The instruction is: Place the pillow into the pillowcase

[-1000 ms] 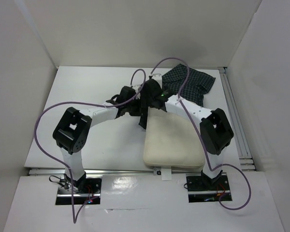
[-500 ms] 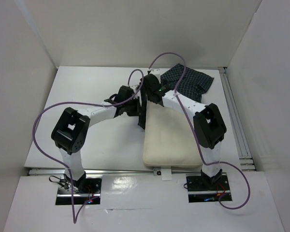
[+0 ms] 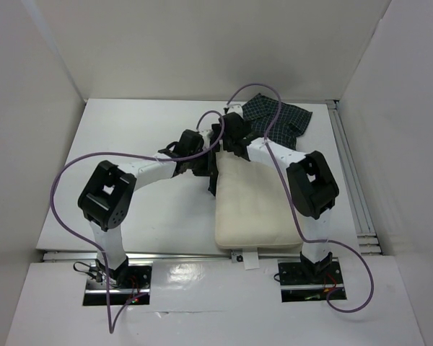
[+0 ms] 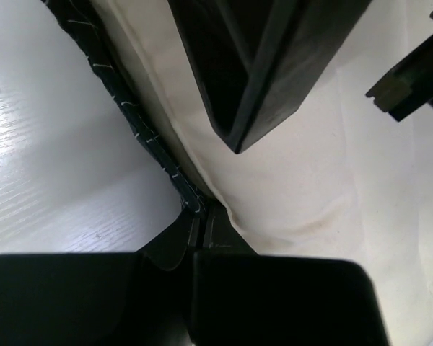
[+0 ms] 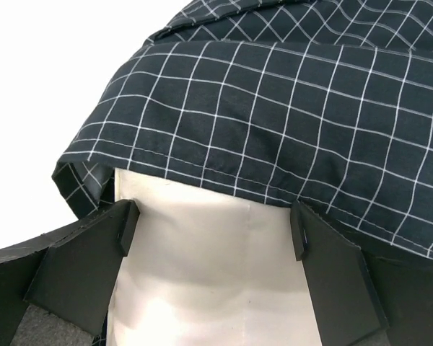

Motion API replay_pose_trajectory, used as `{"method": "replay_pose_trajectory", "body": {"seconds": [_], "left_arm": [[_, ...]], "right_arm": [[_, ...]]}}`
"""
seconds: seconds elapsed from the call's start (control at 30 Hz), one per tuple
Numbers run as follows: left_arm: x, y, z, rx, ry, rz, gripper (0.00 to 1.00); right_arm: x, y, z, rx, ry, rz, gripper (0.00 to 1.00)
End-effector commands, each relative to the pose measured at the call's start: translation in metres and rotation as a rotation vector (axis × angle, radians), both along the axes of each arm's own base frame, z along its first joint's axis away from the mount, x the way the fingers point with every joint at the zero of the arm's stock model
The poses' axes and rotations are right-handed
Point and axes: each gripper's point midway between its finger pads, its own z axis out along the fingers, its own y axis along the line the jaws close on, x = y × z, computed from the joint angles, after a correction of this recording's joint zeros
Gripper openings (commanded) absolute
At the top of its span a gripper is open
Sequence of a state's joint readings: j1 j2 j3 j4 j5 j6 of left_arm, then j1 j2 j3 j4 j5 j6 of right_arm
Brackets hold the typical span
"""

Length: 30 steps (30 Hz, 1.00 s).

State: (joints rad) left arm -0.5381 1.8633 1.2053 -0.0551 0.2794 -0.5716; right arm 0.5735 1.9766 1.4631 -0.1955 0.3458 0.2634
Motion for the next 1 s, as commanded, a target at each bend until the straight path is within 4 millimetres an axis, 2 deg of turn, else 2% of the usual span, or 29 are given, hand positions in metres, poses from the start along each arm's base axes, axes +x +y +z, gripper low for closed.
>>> {"method": "replay_pose_trajectory", "body": {"seconds": [0.0, 0.07, 0.13, 0.2, 0.23, 0.27, 0.33, 0.43, 0.47, 0.53, 0.57, 0.6, 0.63, 0.73, 0.77, 0.83, 0.87, 0.9, 0.93, 0.97], "left_arm": [[-0.002, -0.012, 0.007, -0.042, -0.019, -0.057, 0.0], [-0.002, -0.012, 0.007, -0.042, -0.019, -0.057, 0.0], [-0.002, -0.013, 0.012, -0.047, -0.028, -0.057, 0.0], [0.0, -0.013, 0.013, -0.051, -0.036, -0.058, 0.0], [0.0, -0.014, 0.017, -0.056, -0.044, -0.058, 0.0], [0.0, -0.014, 0.017, -0.056, -0.044, -0.058, 0.0], [0.001, -0.012, 0.017, -0.049, -0.048, -0.049, 0.0], [0.001, -0.012, 0.019, -0.059, -0.052, -0.042, 0.0], [-0.002, -0.011, 0.015, -0.054, -0.043, -0.042, 0.0], [-0.002, -0.013, 0.015, -0.067, -0.051, -0.05, 0.0], [-0.003, -0.014, 0.02, -0.079, -0.055, -0.059, 0.0], [-0.006, -0.012, 0.016, -0.074, -0.046, -0.059, 0.0], [-0.007, -0.013, 0.015, -0.081, -0.046, -0.066, 0.0], [-0.005, -0.015, 0.024, -0.106, -0.078, -0.061, 0.0], [-0.006, -0.016, 0.029, -0.116, -0.082, -0.068, 0.0], [-0.005, -0.017, 0.034, -0.128, -0.104, -0.069, 0.0], [-0.006, -0.02, 0.041, -0.149, -0.118, -0.084, 0.0], [-0.006, -0.02, 0.041, -0.149, -0.118, -0.084, 0.0], [-0.002, -0.022, 0.048, -0.157, -0.131, -0.084, 0.0], [-0.001, -0.023, 0.051, -0.161, -0.143, -0.098, 0.0]], "right_arm": [[-0.022, 0.054, 0.038, 0.115, -0.056, 0.165, 1.0], [-0.027, 0.047, 0.044, 0.115, -0.045, 0.129, 1.0], [-0.031, 0.041, 0.035, 0.119, -0.019, 0.084, 1.0], [-0.037, 0.046, 0.025, 0.138, 0.009, 0.082, 1.0], [-0.041, 0.046, 0.01, 0.118, 0.051, 0.087, 1.0], [-0.046, 0.049, 0.003, 0.121, 0.073, 0.083, 1.0], [-0.046, 0.051, 0.007, 0.118, 0.063, 0.065, 1.0], [-0.045, 0.048, 0.039, 0.15, 0.009, 0.048, 1.0], [-0.045, 0.045, 0.062, 0.171, -0.033, 0.04, 1.0], [-0.045, 0.039, 0.088, 0.175, -0.087, 0.037, 1.0], [-0.045, 0.031, 0.098, 0.184, -0.101, 0.026, 1.0], [-0.045, 0.023, 0.119, 0.205, -0.131, 0.015, 1.0], [-0.039, 0.009, 0.131, 0.215, -0.15, -0.014, 1.0], [-0.036, -0.016, 0.167, 0.255, -0.217, -0.055, 1.0], [-0.038, -0.026, 0.156, 0.244, -0.195, -0.066, 1.0], [-0.043, -0.028, 0.157, 0.268, -0.193, -0.057, 1.0], [-0.043, -0.032, 0.147, 0.263, -0.171, -0.056, 1.0], [-0.046, -0.029, 0.143, 0.269, -0.155, -0.038, 1.0], [-0.048, -0.028, 0.147, 0.272, -0.159, -0.022, 1.0], [-0.05, -0.026, 0.138, 0.272, -0.142, -0.01, 1.0]]}}
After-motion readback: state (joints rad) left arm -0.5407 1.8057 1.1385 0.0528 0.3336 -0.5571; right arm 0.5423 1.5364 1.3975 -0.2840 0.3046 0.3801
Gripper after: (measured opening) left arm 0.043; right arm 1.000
